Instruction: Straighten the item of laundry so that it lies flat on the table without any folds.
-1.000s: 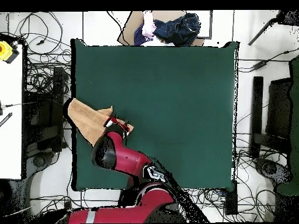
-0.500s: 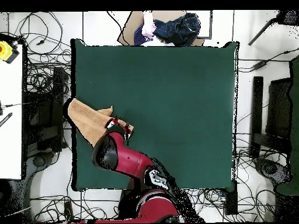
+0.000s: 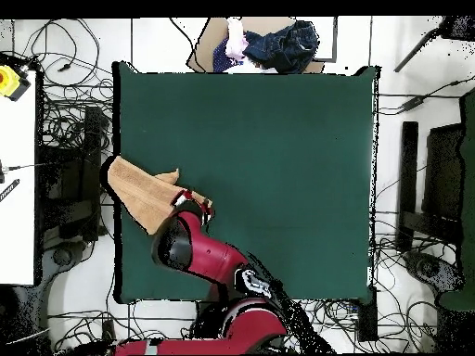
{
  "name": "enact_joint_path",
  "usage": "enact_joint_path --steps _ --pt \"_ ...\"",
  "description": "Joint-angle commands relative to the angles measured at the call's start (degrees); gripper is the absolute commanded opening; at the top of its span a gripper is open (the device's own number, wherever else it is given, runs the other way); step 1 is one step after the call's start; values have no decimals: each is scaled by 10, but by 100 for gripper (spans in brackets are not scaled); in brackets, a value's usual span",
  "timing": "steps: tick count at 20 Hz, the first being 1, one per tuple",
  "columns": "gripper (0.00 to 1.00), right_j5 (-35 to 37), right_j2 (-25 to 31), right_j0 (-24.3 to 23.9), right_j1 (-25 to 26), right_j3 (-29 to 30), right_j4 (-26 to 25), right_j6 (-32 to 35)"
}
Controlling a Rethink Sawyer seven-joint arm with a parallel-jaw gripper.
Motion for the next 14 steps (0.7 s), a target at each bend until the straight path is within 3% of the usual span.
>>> enact_joint_path --steps 1,14 --pt "100 27 3 -9 39 28 2 126" --pt "100 65 -2 9 58 20 35 114"
